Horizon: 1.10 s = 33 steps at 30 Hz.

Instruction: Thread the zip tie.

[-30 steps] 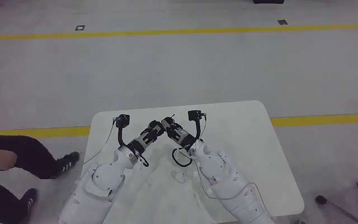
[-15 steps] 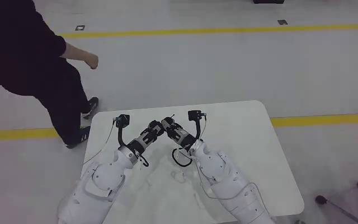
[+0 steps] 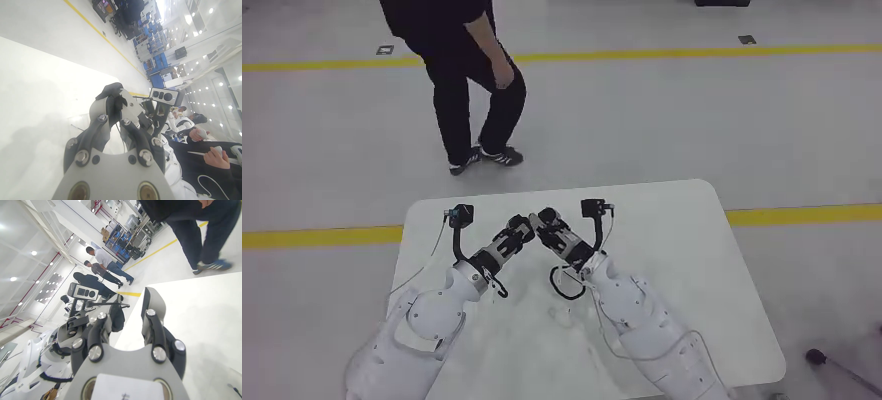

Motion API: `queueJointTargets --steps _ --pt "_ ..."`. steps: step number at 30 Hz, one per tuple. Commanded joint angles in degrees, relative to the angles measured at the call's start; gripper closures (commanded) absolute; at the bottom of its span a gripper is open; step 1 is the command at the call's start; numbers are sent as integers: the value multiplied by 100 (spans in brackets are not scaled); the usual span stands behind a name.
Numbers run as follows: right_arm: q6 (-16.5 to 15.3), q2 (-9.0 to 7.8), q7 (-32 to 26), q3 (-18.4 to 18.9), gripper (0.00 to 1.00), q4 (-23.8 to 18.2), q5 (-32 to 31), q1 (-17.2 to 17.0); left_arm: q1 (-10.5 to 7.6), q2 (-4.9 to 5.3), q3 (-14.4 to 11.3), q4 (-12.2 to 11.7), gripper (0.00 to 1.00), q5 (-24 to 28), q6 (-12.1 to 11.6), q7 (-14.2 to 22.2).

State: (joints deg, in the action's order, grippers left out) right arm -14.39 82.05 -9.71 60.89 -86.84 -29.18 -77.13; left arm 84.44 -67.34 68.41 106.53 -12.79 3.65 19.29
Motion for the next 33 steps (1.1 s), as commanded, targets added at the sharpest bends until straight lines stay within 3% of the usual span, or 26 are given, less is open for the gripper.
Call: queueJointTargets --steps 1,9,16,22,27,33 --pt "16 -9 34 31 0 -4 -4 -33 0 0 0 0 100 0 0 0" --pt "-19 -61 29 186 0 -93 -24 -179 0 0 0 0 100 0 0 0" --pt "-385 -156 -34 400 0 -147 -272 -385 0 0 0 0 100 0 0 0" --pt "-495 -217 183 597 0 -224 -501 -530 -1 -1 1 -2 100 3 0 -12" --pt "-502 -238 324 662 0 -230 -688 -569 -80 -7 110 60 100 383 156 26" --pt "-502 -238 324 662 0 -230 -688 -569 -107 -34 268 172 100 1323 444 90"
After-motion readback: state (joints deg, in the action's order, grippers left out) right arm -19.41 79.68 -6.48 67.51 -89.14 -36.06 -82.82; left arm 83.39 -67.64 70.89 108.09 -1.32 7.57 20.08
